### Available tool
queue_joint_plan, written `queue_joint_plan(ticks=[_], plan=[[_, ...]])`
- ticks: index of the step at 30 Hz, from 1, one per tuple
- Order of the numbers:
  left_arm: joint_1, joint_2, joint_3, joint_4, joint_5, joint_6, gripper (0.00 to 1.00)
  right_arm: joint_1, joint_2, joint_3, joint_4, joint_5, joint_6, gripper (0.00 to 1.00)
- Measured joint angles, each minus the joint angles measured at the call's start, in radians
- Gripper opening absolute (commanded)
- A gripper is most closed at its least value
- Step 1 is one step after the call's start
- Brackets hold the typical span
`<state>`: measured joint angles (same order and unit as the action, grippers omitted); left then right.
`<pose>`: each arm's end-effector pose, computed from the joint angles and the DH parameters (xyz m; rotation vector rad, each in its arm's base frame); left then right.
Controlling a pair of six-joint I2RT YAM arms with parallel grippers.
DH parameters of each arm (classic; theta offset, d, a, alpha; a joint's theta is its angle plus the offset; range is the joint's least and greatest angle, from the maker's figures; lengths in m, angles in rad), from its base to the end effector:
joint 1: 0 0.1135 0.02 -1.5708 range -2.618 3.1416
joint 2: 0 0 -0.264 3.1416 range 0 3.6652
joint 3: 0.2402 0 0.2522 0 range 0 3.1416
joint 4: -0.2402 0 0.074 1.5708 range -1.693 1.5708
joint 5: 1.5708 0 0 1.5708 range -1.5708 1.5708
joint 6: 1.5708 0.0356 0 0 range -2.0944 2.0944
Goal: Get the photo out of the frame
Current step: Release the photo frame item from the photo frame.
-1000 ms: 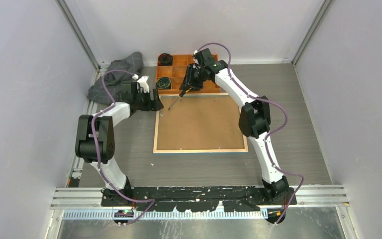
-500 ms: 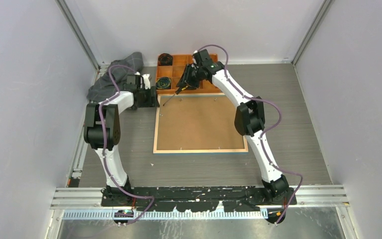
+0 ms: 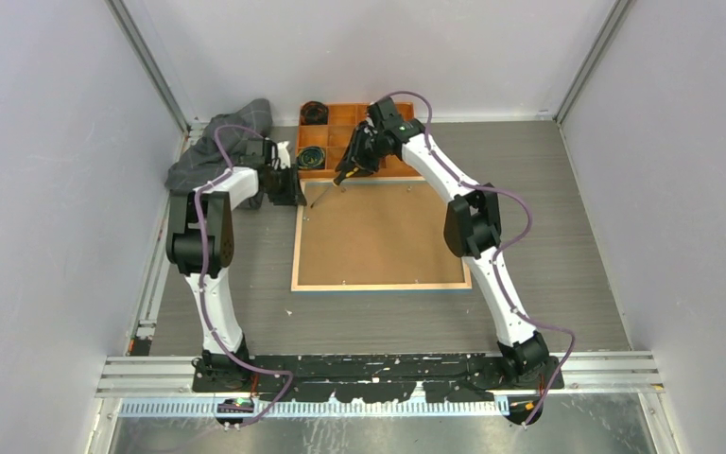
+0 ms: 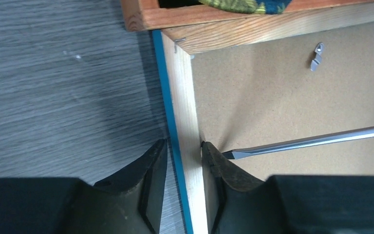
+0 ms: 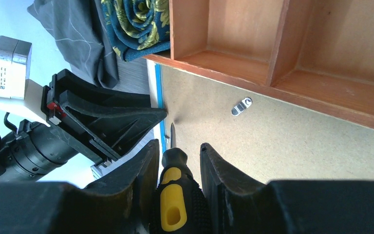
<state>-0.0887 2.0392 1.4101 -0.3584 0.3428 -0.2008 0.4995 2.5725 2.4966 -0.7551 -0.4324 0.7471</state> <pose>0.4290 -0.0502 0.1637 -0.0106 2.5640 -0.5495 0.4870 0.2827 0.2185 0.1009 2.5949 1.0471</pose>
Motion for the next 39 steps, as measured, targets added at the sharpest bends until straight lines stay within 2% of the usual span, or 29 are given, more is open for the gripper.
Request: queue_joint_plan(ticks=[3, 14, 21, 39], plan=[[-0.005, 0.005, 0.0, -0.001, 0.018, -0.019, 0.19, -0.008, -0.006, -0.008, -0.017, 0.0, -0.01, 0.01], [-0.058, 0.002, -0.029, 0.062, 0.021, -0.109, 0.01, -0.052, -0.148, -0.157, -0.092, 0.019, -0.058, 0.01], [-0.136, 0.002, -0.058, 0.136, 0.038, -0.163, 0.0, -0.064, -0.186, -0.146, -0.134, 0.048, -0.054, 0.01], [-0.136, -0.014, -0.143, 0.288, 0.072, -0.222, 0.0, -0.061, -0.185, -0.16, -0.166, 0.064, 0.021, 0.01]])
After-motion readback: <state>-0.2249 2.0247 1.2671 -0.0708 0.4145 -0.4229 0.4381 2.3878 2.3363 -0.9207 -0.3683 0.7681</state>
